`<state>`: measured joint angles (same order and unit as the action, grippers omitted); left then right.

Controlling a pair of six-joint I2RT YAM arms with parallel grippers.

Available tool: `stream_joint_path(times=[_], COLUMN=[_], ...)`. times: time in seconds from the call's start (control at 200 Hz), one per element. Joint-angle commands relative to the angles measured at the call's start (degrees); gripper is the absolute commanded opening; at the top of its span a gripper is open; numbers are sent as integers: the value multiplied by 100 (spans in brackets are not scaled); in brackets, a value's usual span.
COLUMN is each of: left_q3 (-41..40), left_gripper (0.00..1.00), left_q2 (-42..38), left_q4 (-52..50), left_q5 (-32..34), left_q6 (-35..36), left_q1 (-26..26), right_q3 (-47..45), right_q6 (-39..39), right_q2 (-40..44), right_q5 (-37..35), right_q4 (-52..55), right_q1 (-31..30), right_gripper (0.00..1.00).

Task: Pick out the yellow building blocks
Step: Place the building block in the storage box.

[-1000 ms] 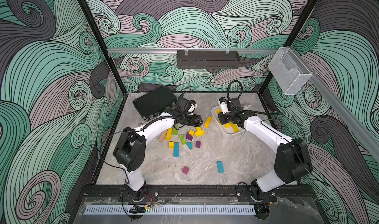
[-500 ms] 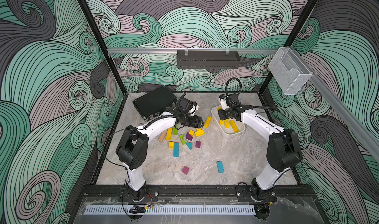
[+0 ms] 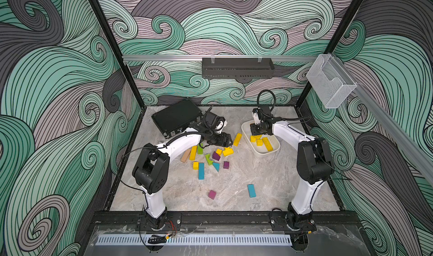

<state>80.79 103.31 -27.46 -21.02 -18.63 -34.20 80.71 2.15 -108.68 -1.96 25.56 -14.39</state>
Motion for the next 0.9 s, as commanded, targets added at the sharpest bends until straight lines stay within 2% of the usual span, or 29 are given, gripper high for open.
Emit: stream_joint_path(times=[0.0, 0.39, 0.896], left_q3=[234, 204, 204], left_gripper=[78, 78, 78], left_q2=[-127, -167, -167], left_q4=[-161, -163, -145], left_q5=[7, 43, 1], left_q6=[57, 53, 9], left_q1=[27, 62, 80], right_q3=[110, 197, 233], right_q6=[322, 644, 592], right_q2=[-140, -467, -450], right_q5=[-60, 247, 318], right_q4=[74, 158, 246], right_q1=[113, 304, 385], right_gripper=[31, 35, 38])
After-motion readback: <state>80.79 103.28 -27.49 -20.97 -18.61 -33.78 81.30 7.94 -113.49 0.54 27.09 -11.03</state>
